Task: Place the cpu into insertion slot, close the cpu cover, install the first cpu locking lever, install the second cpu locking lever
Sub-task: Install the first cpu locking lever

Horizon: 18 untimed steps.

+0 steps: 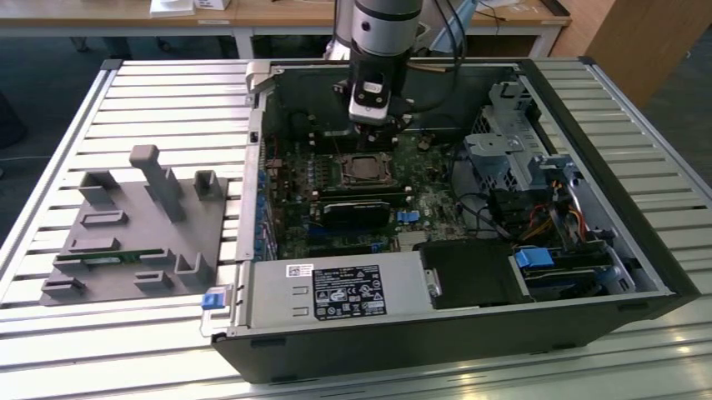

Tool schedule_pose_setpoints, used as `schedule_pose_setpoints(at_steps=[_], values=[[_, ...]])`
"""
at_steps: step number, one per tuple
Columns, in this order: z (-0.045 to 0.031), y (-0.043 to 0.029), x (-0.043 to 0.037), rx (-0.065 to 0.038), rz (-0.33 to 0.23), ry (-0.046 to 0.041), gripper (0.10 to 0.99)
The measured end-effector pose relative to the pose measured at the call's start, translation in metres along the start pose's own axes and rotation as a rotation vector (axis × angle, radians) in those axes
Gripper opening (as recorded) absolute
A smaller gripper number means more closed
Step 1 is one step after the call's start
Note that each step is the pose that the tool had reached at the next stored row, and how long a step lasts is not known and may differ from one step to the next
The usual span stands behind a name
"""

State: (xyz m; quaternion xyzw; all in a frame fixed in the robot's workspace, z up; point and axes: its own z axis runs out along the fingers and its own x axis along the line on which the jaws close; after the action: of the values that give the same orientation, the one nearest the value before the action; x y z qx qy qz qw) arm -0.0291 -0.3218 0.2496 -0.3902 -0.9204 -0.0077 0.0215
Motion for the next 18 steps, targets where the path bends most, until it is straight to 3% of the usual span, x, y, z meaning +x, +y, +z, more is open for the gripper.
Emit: schedule_pose_setpoints(at_steps=[4,13,18], values=[[0.0001,-0.0001,-0.0001,-0.001,-0.038,-0.002,0.106],[0.0001,-0.0003,-0.0002,-0.012,-0.085,-0.0154,0.106],[0.0001,-0.0003,-0.0002,-0.013,-0.109,-0.0173,0.106]])
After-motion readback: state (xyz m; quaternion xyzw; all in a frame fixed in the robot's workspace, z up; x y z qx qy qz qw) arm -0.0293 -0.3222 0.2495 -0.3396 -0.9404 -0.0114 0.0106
